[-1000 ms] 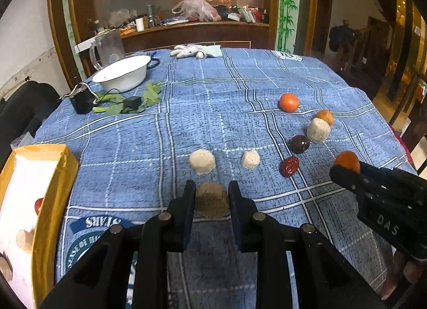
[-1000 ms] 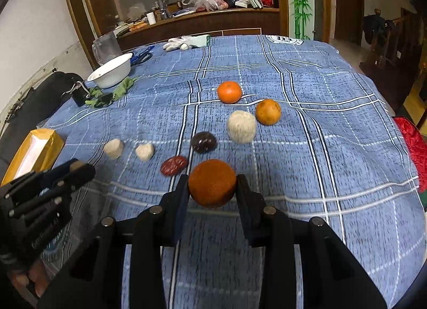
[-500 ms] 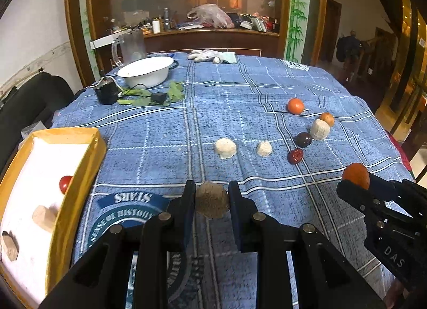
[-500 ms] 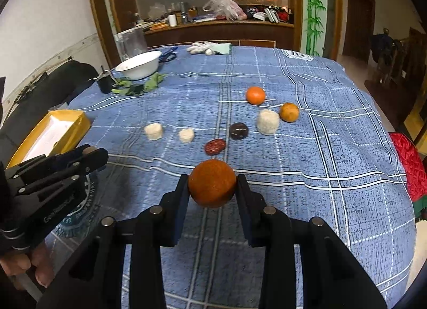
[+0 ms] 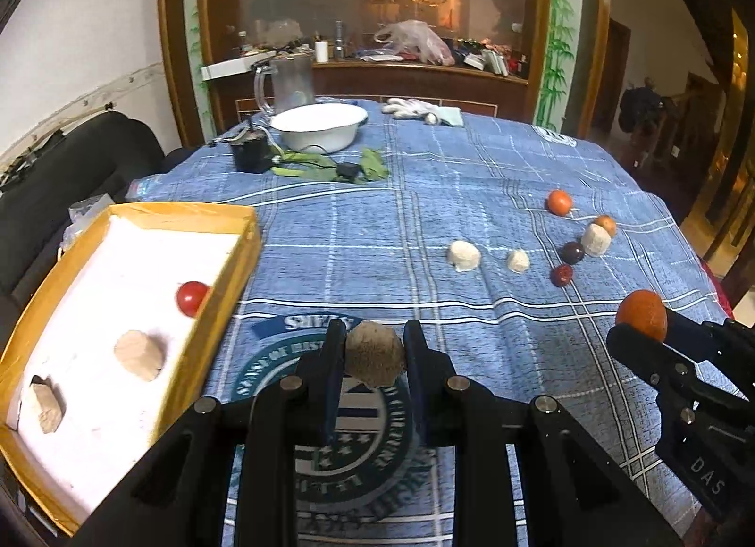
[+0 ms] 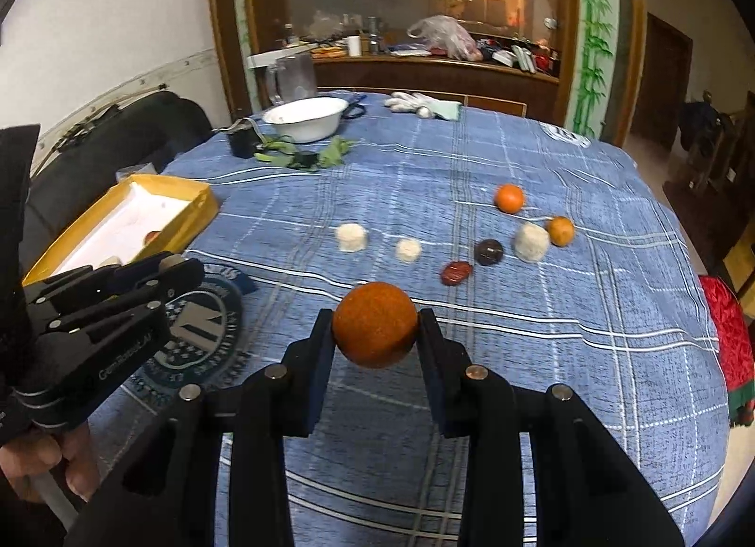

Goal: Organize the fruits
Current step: 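Carry the orange in the right tool while the left tool carries the lump to the tray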

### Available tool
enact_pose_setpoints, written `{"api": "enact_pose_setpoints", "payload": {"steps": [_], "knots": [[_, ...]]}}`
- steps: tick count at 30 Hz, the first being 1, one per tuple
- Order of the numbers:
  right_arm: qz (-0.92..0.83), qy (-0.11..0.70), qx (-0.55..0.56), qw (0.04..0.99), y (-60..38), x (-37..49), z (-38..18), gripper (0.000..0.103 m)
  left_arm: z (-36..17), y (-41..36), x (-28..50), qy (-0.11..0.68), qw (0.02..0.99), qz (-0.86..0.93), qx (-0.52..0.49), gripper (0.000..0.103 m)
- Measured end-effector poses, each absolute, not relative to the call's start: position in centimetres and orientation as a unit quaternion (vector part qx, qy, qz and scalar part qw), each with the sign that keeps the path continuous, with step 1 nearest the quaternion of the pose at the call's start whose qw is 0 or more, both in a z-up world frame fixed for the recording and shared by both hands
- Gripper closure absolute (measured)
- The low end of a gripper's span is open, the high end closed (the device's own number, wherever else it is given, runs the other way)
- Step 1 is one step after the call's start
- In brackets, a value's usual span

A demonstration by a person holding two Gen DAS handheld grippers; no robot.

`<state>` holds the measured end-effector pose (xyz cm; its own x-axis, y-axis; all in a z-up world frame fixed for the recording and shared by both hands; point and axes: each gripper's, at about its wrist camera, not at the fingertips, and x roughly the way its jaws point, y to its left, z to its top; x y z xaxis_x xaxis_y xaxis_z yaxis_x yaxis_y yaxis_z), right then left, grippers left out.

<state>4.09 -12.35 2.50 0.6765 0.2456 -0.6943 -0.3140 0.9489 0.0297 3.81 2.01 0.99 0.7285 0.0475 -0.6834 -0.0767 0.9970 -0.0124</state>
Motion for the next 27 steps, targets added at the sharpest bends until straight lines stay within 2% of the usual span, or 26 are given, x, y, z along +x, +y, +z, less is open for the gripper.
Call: {"api": "enact_pose_setpoints", "payload": {"steps": [27], "knots": [[0.277, 0.344, -0.093, 0.892, -0.2, 3.2, 3.0, 0.066, 1.9, 13.2, -1.0, 0.348, 0.916, 0.190, -0.062, 0.080]]}}
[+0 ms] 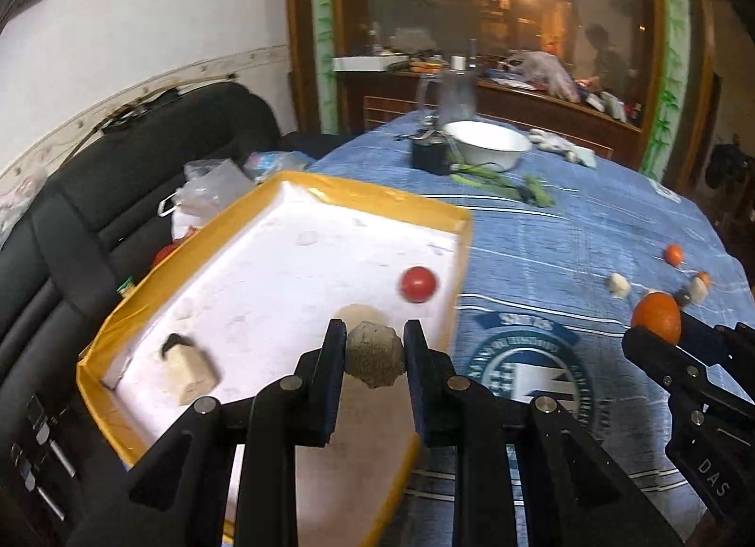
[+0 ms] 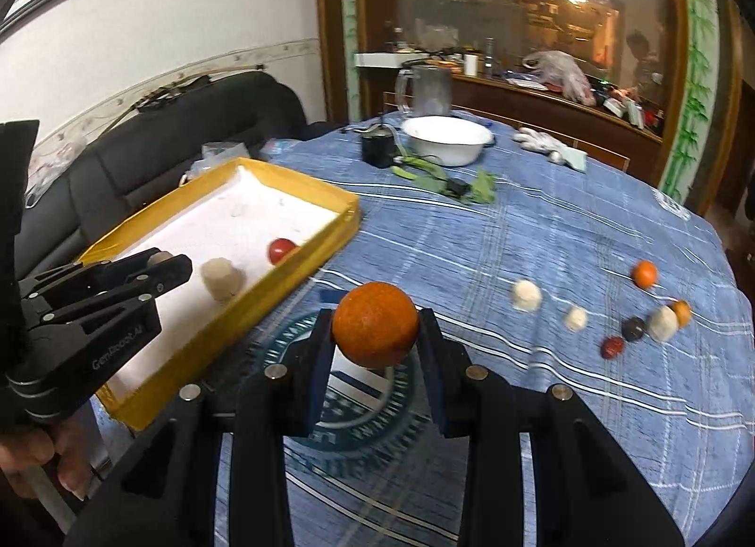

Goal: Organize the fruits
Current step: 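Carry the orange in the right tool while the left tool carries the lump to the tray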

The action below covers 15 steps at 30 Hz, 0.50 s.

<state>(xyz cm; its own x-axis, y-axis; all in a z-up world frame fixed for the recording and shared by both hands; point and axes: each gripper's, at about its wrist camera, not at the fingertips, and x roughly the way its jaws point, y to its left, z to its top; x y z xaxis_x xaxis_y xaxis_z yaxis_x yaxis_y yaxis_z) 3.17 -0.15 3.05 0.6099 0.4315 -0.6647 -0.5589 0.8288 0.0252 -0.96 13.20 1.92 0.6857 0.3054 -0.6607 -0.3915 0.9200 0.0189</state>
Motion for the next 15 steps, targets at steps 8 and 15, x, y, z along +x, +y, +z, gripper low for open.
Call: {"api": "enact_pose_setpoints", "payload": {"steps": [8, 15], "knots": [[0.318, 0.339, -0.106, 0.879, 4.1, 2.9, 3.2, 0.066, 1.8, 16.6, -2.4, 0.345, 0.906, 0.233, -0.078, 0.080], [0.352, 0.337, -0.121, 0.865, 8.1, 2.7, 3.1, 0.066, 1.5, 19.4, -3.5, 0.348, 0.892, 0.272, -0.094, 0.080]]}}
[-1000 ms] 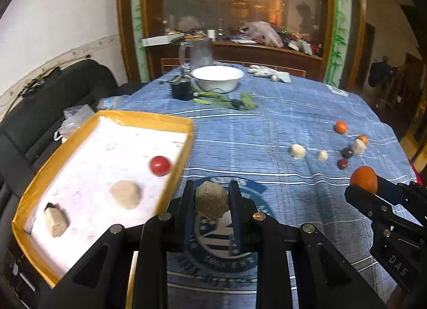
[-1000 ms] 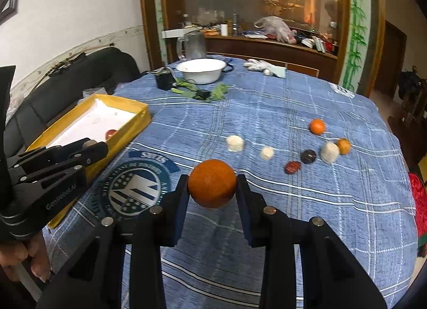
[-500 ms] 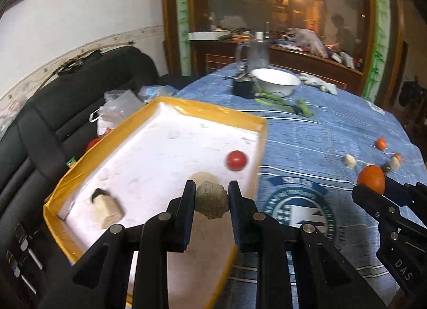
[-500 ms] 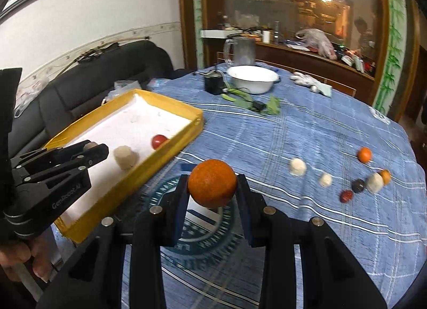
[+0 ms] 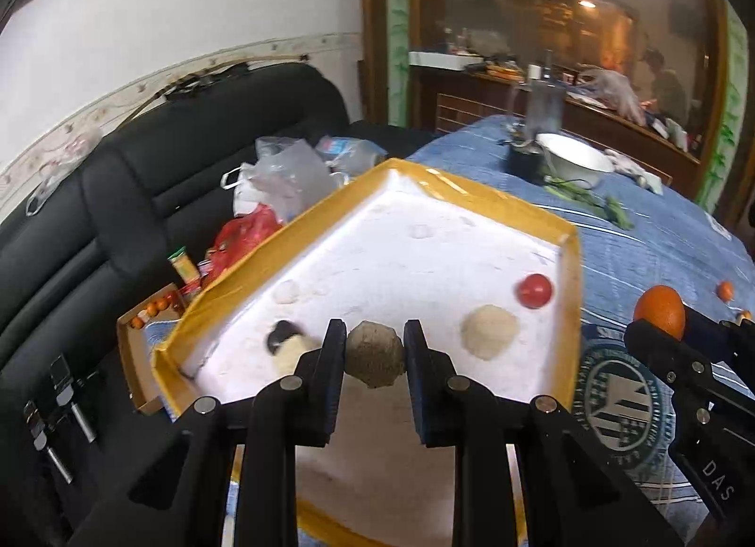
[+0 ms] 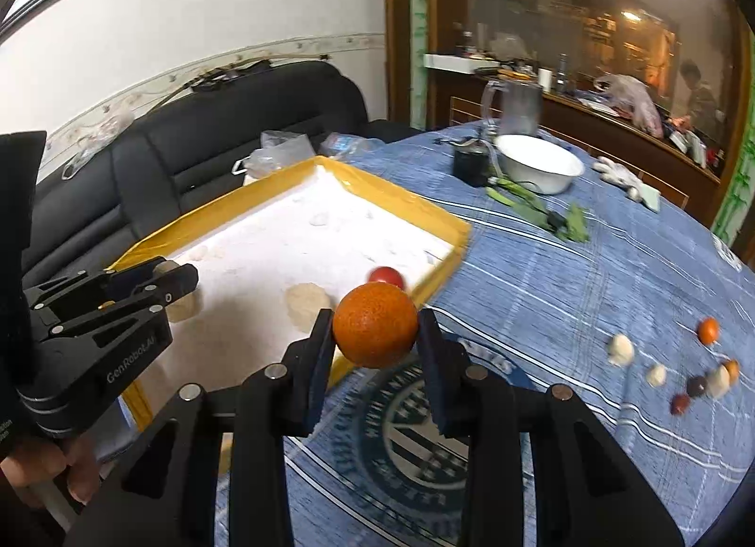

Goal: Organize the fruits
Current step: 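Carry the orange in the right tool while the left tool carries the lump to the tray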

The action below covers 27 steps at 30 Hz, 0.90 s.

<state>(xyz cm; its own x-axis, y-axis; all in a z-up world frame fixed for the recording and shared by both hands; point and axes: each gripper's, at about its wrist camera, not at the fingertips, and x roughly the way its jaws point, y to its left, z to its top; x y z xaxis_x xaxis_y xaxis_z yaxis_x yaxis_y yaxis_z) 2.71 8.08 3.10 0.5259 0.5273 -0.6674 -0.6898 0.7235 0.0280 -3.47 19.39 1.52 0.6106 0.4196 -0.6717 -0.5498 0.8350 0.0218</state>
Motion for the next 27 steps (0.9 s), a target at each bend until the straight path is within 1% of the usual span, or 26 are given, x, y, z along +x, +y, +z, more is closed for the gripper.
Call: {"api": "enact_pose_setpoints", "payload": {"steps": [14, 27], "knots": [[0.393, 0.357, -0.131, 0.837, 13.4, 4.2, 1.5, 0.066, 0.2, 23.4, -4.4, 0.368, 0.867, 0.314, -0.120, 0.080], [0.405, 0.378, -0.138, 0.821, 15.4, 6.0, 0.0, 0.066, 0.0, 23.8, -3.3, 0.374, 0.865, 0.310, -0.124, 0.079]]}}
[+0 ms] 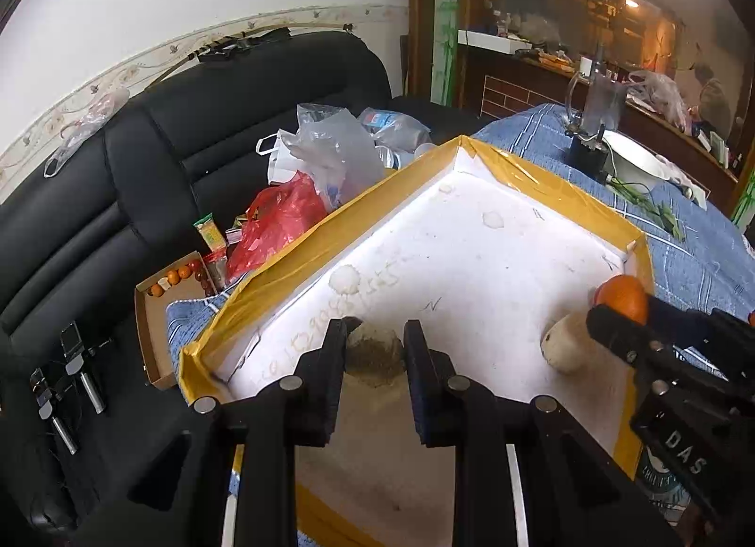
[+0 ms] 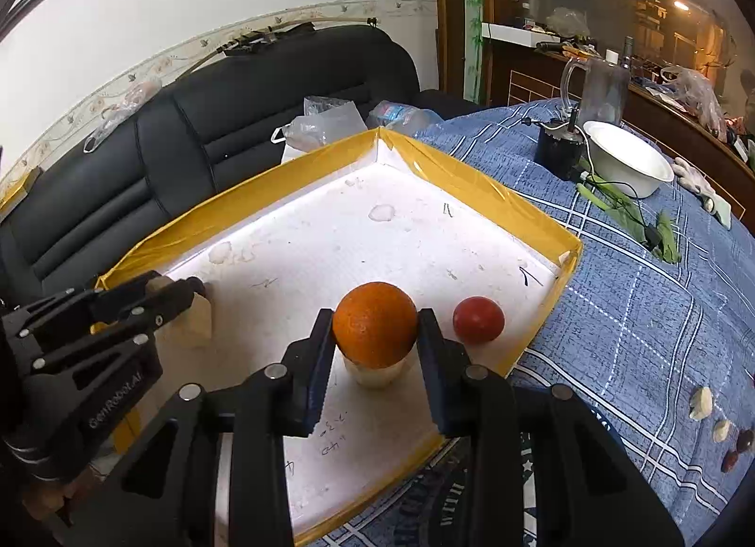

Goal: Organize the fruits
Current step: 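Carry the orange in the right tool while the left tool carries the lump to the tray, then open the right tool over the tray while the left tool releases the tan lump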

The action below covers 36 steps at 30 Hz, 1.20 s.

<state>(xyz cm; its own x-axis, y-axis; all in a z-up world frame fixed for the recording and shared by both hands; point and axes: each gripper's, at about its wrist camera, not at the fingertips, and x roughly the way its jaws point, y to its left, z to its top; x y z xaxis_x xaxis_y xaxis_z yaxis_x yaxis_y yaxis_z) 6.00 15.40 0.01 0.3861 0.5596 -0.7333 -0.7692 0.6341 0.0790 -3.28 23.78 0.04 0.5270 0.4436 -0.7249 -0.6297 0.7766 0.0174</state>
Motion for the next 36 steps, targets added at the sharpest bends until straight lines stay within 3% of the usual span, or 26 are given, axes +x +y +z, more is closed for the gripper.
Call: {"api": "enact_pose_setpoints", "payload": {"steps": [24, 26, 27, 29, 36], "knots": [[0.404, 0.393, -0.159, 0.810, 15.9, 7.2, -1.4, 0.066, -1.5, 26.5, 0.3, 0.421, 0.839, 0.311, -0.148, 0.078], [0.405, 0.393, -0.164, 0.809, 15.8, 7.1, -1.4, 0.064, -1.7, 26.7, 0.4, 0.430, 0.835, 0.305, -0.156, 0.062], [0.403, 0.394, -0.166, 0.809, 15.7, 7.0, -1.3, 0.051, -1.7, 26.7, 0.3, 0.428, 0.837, 0.302, -0.160, 0.057], [0.403, 0.387, -0.171, 0.812, 15.4, 6.7, -1.2, 0.037, -1.3, 26.6, -0.1, 0.420, 0.837, 0.309, -0.163, 0.035], [0.396, 0.368, -0.173, 0.823, 13.4, 5.7, -0.1, 0.031, -1.0, 27.0, -1.5, 0.402, 0.836, 0.319, -0.194, 0.032]]}}
